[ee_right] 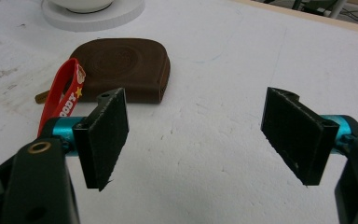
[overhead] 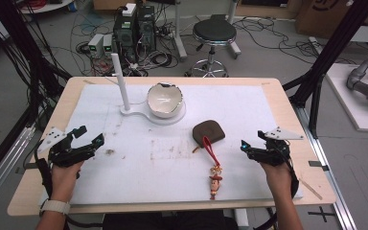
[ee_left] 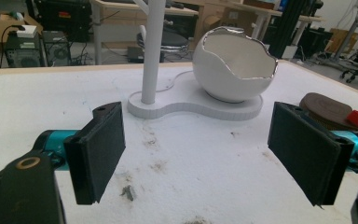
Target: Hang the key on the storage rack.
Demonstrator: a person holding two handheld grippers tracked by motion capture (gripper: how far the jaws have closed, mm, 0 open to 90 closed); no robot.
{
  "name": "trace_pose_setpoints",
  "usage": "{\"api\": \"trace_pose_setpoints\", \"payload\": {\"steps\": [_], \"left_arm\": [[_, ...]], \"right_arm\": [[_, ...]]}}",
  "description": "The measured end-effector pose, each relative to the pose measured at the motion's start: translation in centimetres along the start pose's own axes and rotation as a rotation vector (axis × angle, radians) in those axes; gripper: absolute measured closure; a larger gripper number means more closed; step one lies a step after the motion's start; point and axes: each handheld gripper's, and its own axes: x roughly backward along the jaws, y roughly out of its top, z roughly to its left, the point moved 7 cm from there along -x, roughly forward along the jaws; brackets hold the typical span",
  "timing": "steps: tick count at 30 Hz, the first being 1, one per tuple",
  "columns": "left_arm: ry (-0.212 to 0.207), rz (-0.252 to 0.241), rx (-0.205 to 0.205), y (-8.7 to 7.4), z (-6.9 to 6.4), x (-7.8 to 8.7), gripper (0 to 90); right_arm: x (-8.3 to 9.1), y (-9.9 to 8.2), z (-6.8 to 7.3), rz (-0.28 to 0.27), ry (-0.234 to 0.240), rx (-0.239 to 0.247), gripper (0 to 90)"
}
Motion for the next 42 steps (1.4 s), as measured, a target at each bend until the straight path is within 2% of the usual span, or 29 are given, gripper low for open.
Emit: {"api": "trace_pose_setpoints", "payload": {"steps": [15, 17, 19, 20, 21, 22, 23, 24, 25, 28, 29, 30, 31, 32, 33, 34, 39, 42], "left_arm": [[0.002, 0.013, 0.012, -0.2, -0.1, -0.8, 19.2], [0.004, 0.015, 0.002, -0.2, -0.3, -0.8, 19.4], [0.003, 0.016, -0.005, -0.2, -0.3, -0.8, 19.5], [0.003, 0.016, -0.005, -0.2, -0.3, -0.8, 19.5], [0.002, 0.017, -0.007, -0.2, -0.3, -0.7, 19.6], [0.003, 0.017, -0.001, -0.3, -0.2, -0.7, 19.6], [0.003, 0.019, 0.000, -0.3, -0.2, -0.7, 19.6], [0.002, 0.018, 0.002, -0.3, -0.2, -0.6, 19.6], [0.003, 0.017, 0.001, -0.3, -0.2, -0.6, 19.7], [0.010, 0.013, 0.004, -0.2, 0.0, -0.5, 19.7], [0.011, 0.013, 0.005, -0.2, 0.0, -0.5, 19.7], [0.013, 0.015, 0.007, -0.3, 0.1, -0.4, 19.7], [0.014, 0.015, 0.011, -0.4, 0.2, -0.4, 19.7], [0.014, 0.015, 0.011, -0.4, 0.2, -0.4, 19.7], [0.015, 0.016, 0.011, -0.4, 0.2, -0.4, 19.8], [0.014, 0.017, 0.010, -0.4, 0.3, -0.4, 19.8], [0.015, 0.022, 0.014, -0.5, 0.3, -0.5, 20.0], [0.014, 0.029, 0.011, -0.6, 0.3, -0.5, 20.2]], "right_arm": [[0.1, -0.5, -0.1, 0.002, 0.022, -0.017, 25.6], [0.1, -0.6, 0.0, 0.006, 0.027, -0.019, 25.9], [0.0, -0.6, 0.3, 0.014, 0.054, -0.014, 32.5], [0.0, -0.6, 0.3, 0.014, 0.054, -0.014, 32.5], [-0.3, -0.6, 1.1, 0.033, 0.089, -0.006, 34.6], [-0.3, -0.6, 1.1, 0.033, 0.089, -0.006, 34.6], [-0.8, -0.8, 2.2, 0.074, 0.130, 0.009, 36.6], [-0.8, -0.8, 2.2, 0.074, 0.130, 0.009, 36.6], [-1.2, -1.0, 3.1, 0.102, 0.166, 0.031, 37.8], [-2.1, -1.2, 5.7, 0.153, 0.269, 0.052, 42.7], [-2.6, -1.2, 6.7, 0.173, 0.302, 0.083, 45.0], [-2.8, -1.2, 7.3, 0.182, 0.315, 0.095, 47.3], [-3.3, -1.2, 8.6, 0.200, 0.350, 0.123, 51.8], [-3.3, -1.2, 8.6, 0.200, 0.350, 0.123, 51.8], [-3.7, -1.3, 9.3, 0.218, 0.373, 0.140, 57.2], [-3.9, -1.5, 9.5, 0.233, 0.375, 0.139, 58.3], [-4.5, -2.1, 9.1, 0.284, 0.350, 0.129, 61.9], [-5.1, -2.8, 9.4, 0.334, 0.363, 0.151, 74.6]]}}
